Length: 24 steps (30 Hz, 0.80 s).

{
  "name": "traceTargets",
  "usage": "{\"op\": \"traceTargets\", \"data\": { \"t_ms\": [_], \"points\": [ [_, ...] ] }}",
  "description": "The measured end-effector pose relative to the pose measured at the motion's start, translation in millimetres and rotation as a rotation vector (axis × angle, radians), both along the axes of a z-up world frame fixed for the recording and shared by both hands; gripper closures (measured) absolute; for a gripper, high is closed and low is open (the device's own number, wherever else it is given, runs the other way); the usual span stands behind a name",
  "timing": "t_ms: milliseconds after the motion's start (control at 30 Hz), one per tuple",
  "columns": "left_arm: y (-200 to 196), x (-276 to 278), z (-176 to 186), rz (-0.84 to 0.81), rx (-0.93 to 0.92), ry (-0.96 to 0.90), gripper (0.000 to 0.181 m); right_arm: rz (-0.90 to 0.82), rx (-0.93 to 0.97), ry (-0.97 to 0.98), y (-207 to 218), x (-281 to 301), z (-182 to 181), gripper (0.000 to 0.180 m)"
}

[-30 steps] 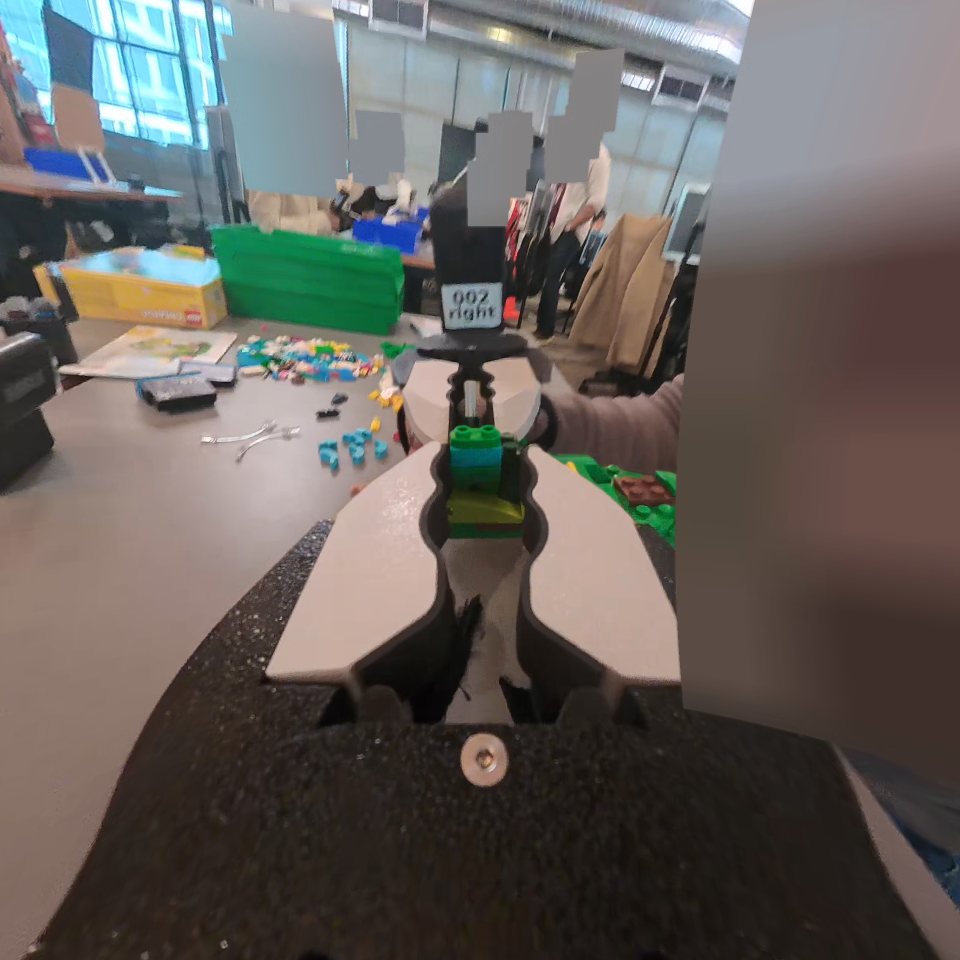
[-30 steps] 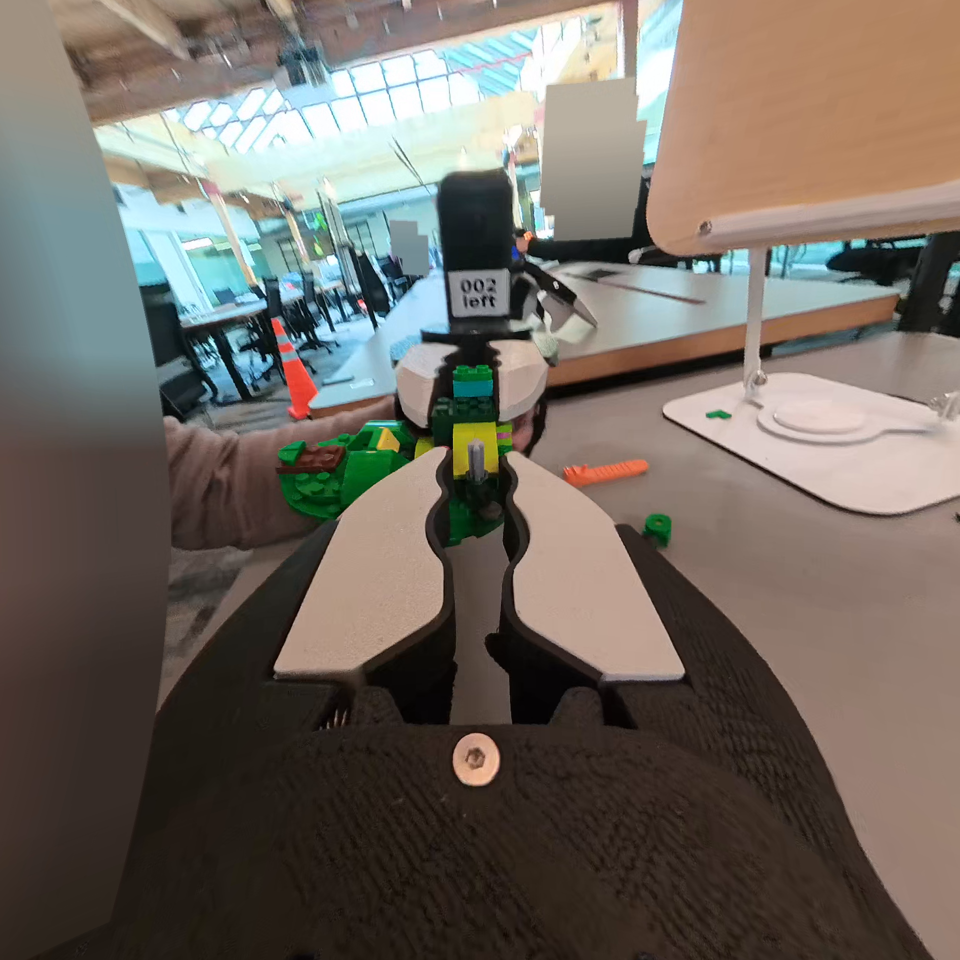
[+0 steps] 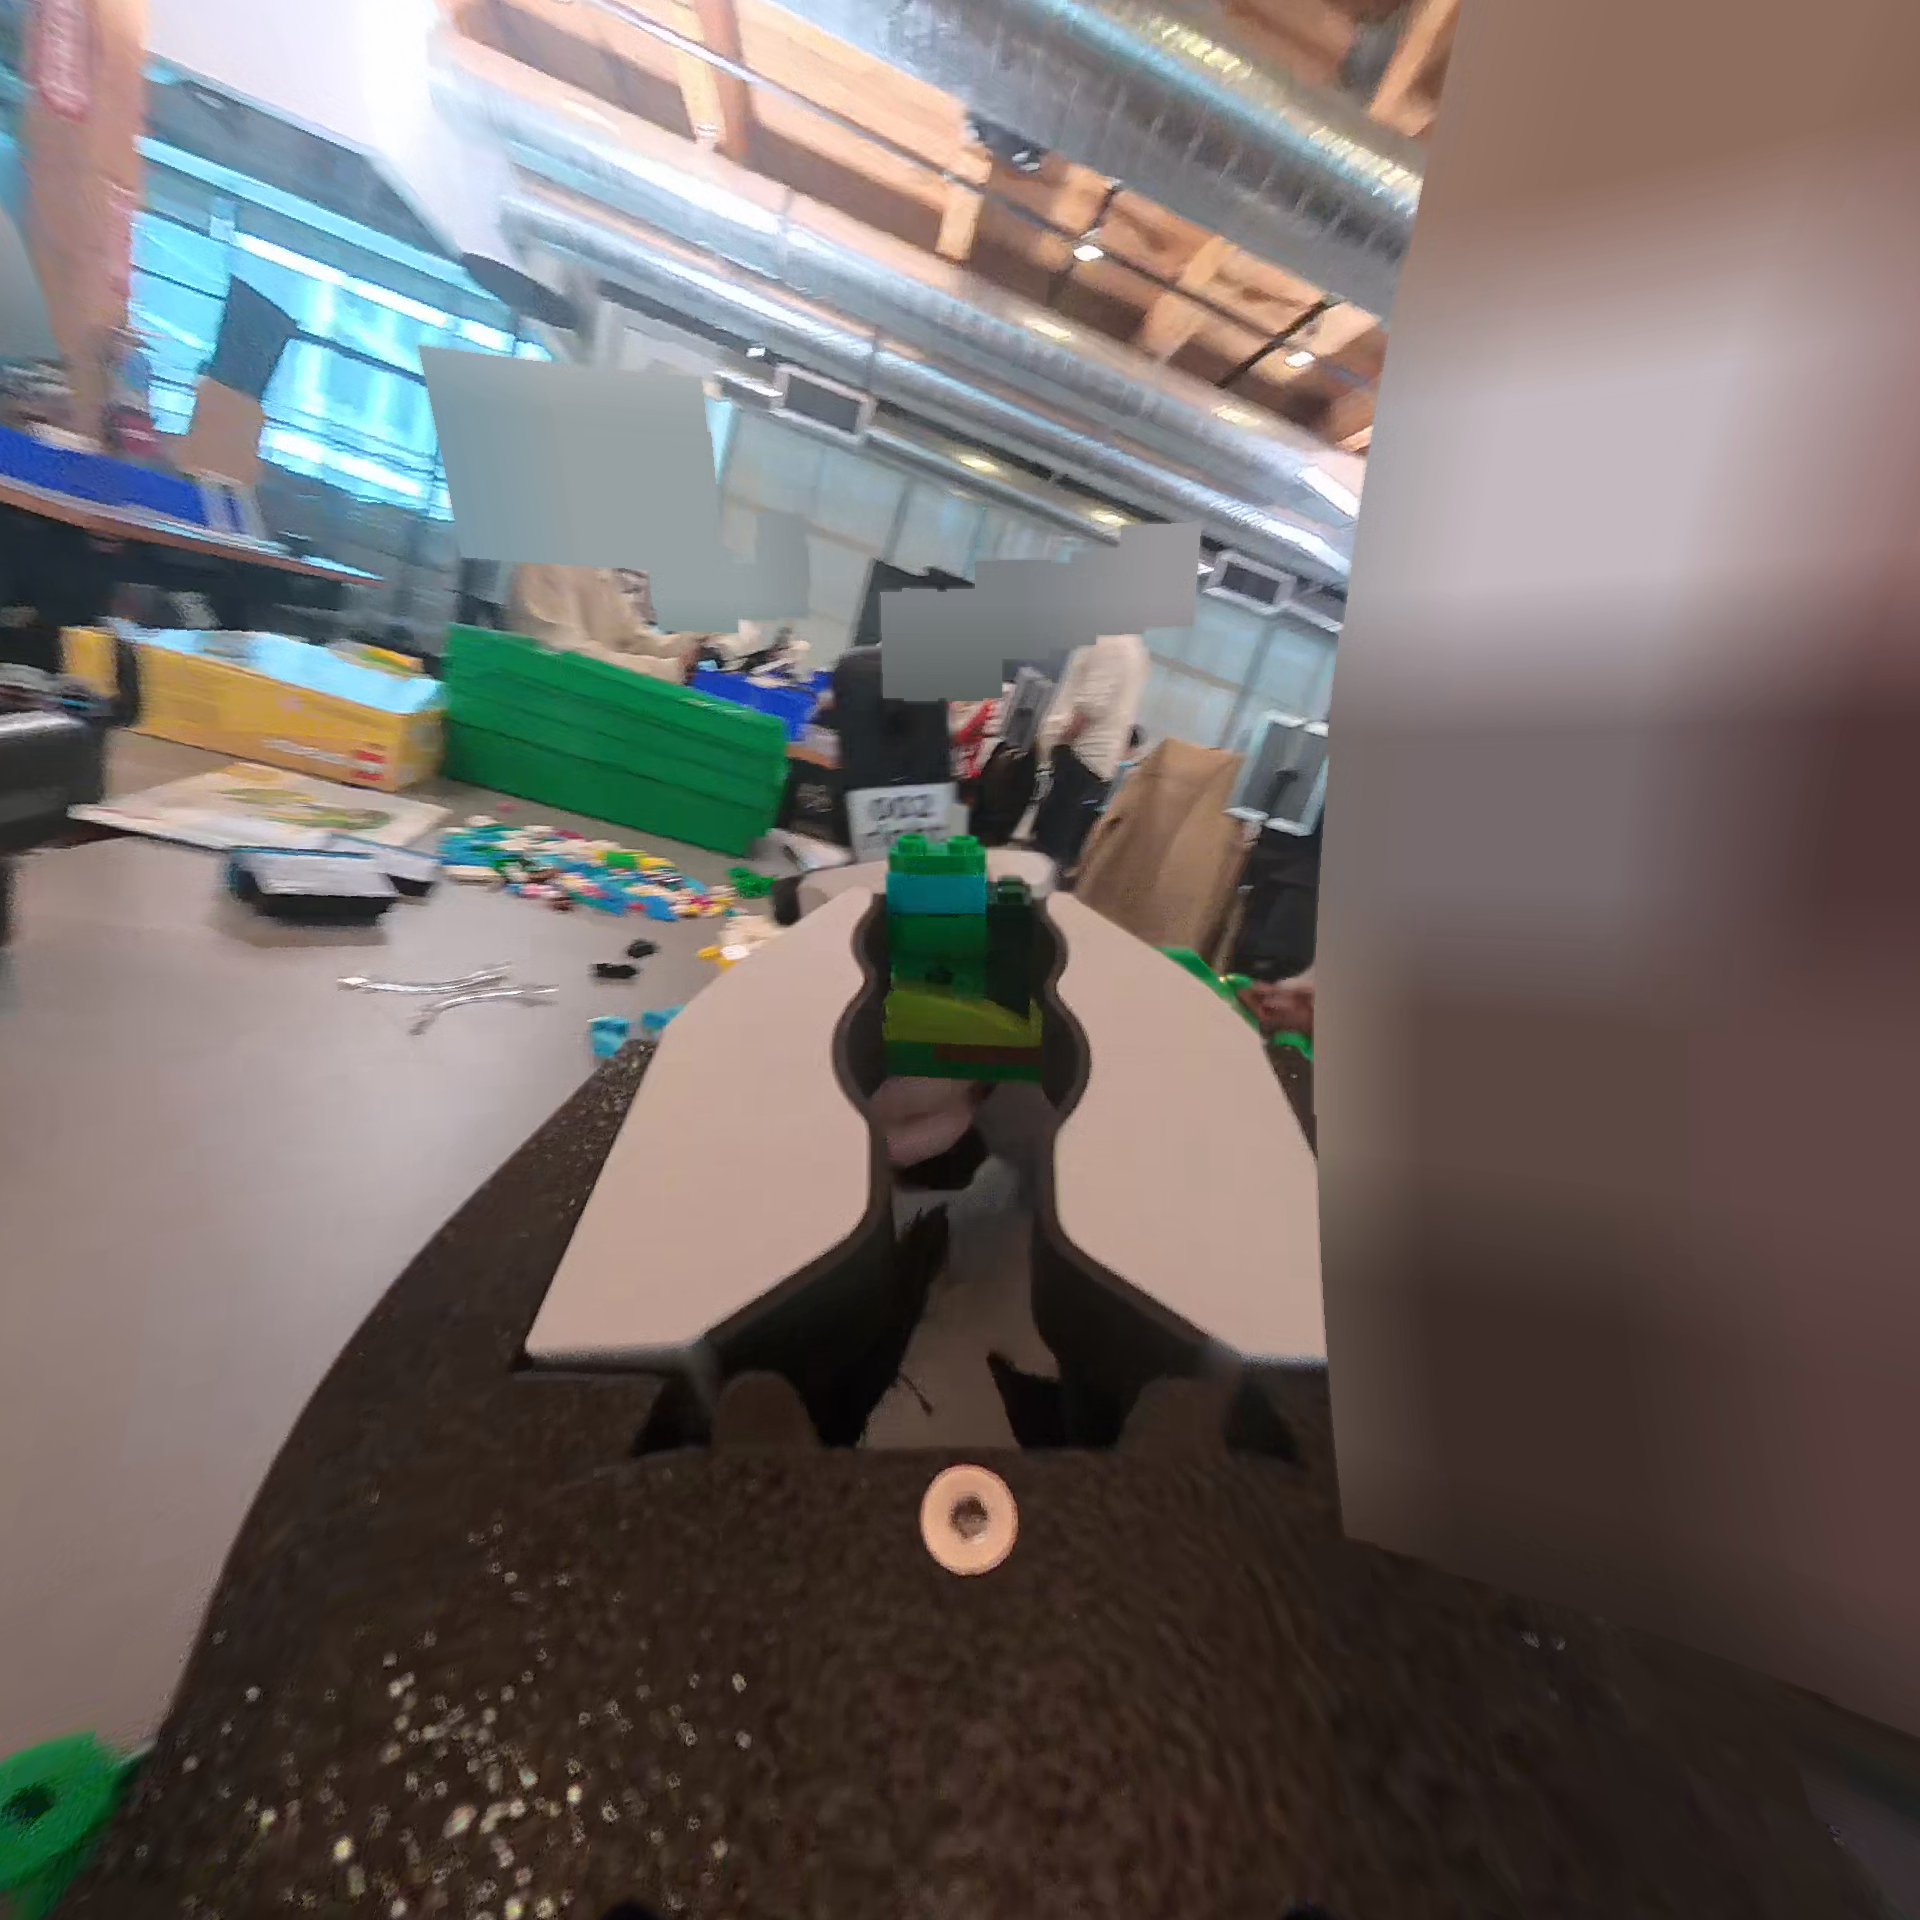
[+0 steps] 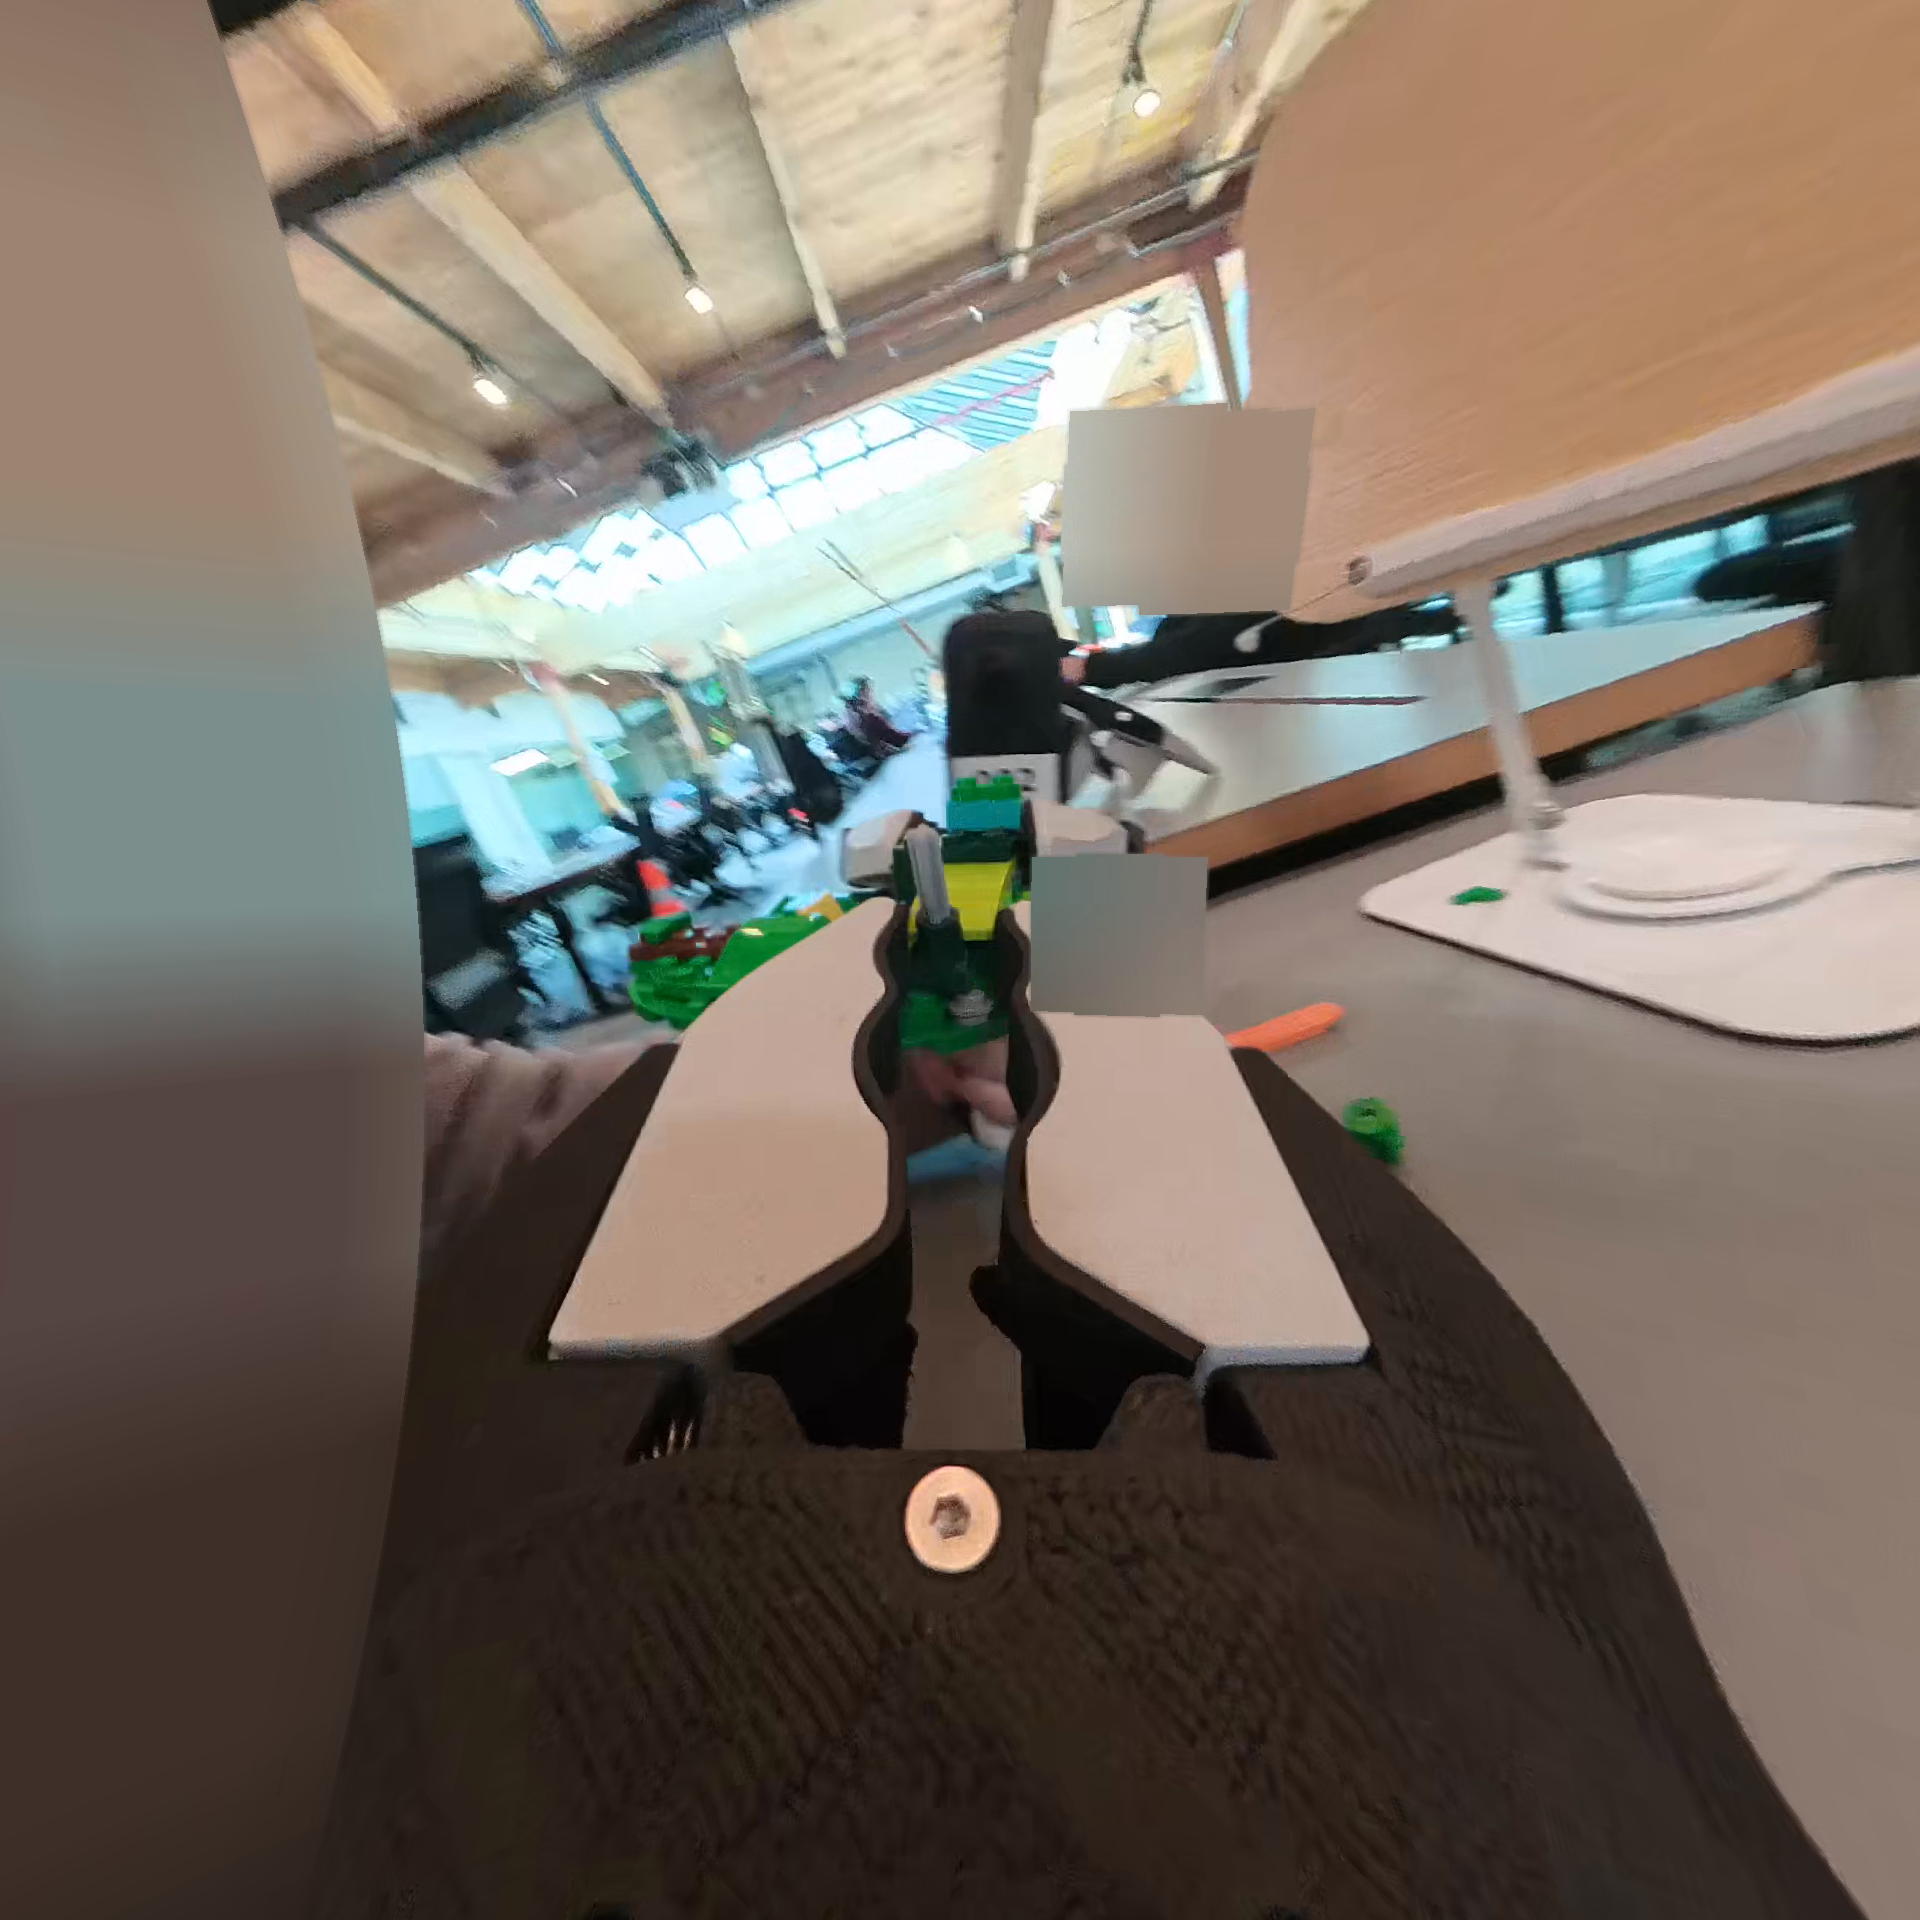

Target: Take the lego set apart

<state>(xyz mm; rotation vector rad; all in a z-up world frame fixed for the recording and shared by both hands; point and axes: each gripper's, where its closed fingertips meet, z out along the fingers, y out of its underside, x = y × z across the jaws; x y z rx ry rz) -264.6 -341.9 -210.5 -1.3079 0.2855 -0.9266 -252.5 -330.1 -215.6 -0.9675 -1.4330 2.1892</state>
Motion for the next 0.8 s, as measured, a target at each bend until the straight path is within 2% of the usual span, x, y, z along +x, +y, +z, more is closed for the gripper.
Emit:
{"op": "traceTargets", "data": {
  "t_ms": [33, 100, 133, 200, 233, 333, 433, 533, 633, 700, 800],
  "points": [
    [3, -2, -4, 0.039, -0.019, 0.035, 0.153, -0.044, 0.056, 0.010, 2, -2, -1, 0.166],
    [5, 4, -11, 0.033, -0.062, 0.090, 0.127, -0.091, 0.175, 0.023, -1, -2, -5, 0.166],
    [5, 7, -14, 0.017, -0.082, 0.108, 0.128, -0.096, 0.218, 0.026, -4, -2, -7, 0.166],
    [4, 12, -16, 0.005, -0.071, 0.143, 0.151, -0.090, 0.241, 0.037, -8, -1, -7, 0.167],
    [3, 12, -16, 0.011, -0.069, 0.155, 0.152, -0.083, 0.236, 0.034, -9, -1, -8, 0.166],
    [3, 8, -25, 0.050, -0.102, 0.254, 0.149, -0.089, 0.254, 0.026, -9, -3, -12, 0.167],
    [7, 1, -36, 0.129, -0.142, 0.372, 0.123, -0.108, 0.281, 0.036, -7, -3, -10, 0.167],
    [5, -6, -41, 0.189, -0.145, 0.480, 0.123, -0.159, 0.365, 0.024, -2, -6, -15, 0.167],
    [3, -10, -48, 0.223, -0.162, 0.586, 0.130, -0.158, 0.371, -0.009, 0, -7, -19, 0.166],
    [2, -7, -51, 0.199, -0.195, 0.569, 0.140, -0.161, 0.362, -0.024, 2, -8, -21, 0.166],
    [-2, -5, -49, 0.099, -0.276, 0.420, 0.128, -0.187, 0.338, -0.036, 6, -11, -21, 0.166]
  ]
}}
